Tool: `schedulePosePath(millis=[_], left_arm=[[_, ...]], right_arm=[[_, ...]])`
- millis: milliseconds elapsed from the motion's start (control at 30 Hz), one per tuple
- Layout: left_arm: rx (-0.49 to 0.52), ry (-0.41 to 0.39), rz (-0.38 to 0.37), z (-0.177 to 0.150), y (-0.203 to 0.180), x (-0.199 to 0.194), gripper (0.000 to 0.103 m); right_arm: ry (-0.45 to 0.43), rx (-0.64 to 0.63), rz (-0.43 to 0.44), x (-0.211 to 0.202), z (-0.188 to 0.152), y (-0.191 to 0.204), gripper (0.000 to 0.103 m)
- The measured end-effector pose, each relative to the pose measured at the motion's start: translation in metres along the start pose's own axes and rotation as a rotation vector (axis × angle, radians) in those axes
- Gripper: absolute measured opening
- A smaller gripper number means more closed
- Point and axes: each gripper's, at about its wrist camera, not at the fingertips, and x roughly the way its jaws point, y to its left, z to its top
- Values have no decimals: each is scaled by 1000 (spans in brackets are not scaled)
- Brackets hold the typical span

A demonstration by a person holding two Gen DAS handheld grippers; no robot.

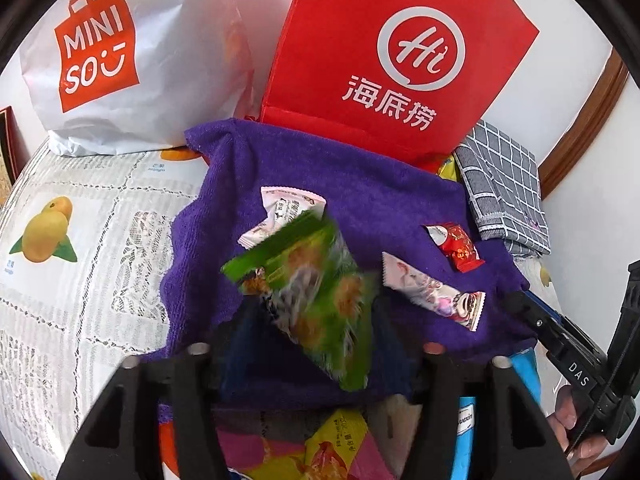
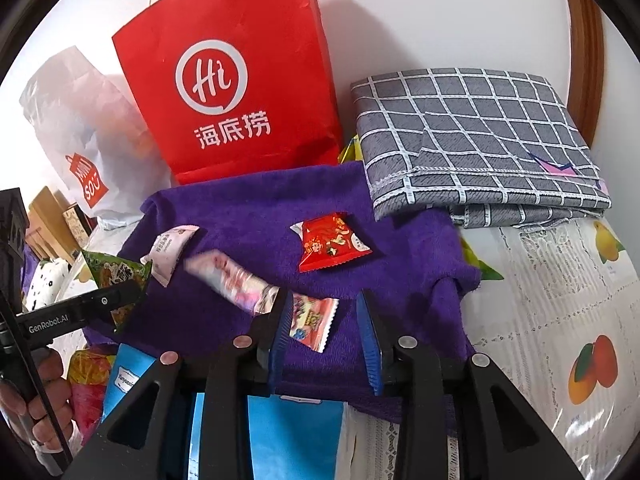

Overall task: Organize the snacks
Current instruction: 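Open the right tool to drop the candy wrapper while the left tool drops the green bag, then move both open tools back down to the snack pile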

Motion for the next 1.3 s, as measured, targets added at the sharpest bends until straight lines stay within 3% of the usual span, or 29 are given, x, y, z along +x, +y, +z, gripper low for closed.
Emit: schedulePosePath(millis=[300, 533, 700, 1000, 1167, 1300], left_arm=[[18, -15, -3, -1, -6, -5, 67], [36, -28, -87, -3, -7, -24, 67], [36, -46, -96, -6, -11, -44, 67], [83, -40, -19, -37, -12, -78, 67], [71, -20, 35, -59, 2, -87, 67], [53, -2, 69, -80, 16, -94, 67]], right_arm=[[-11, 1, 5, -3, 1, 1, 33], [-44, -29, 8, -13, 0, 9, 33], [-85, -33, 35, -32, 0, 17, 33], [-127, -16, 116, -88, -30, 26, 33], [-94, -12, 135, -113, -56, 28, 34], [-48, -37, 136, -125, -88, 31, 43]])
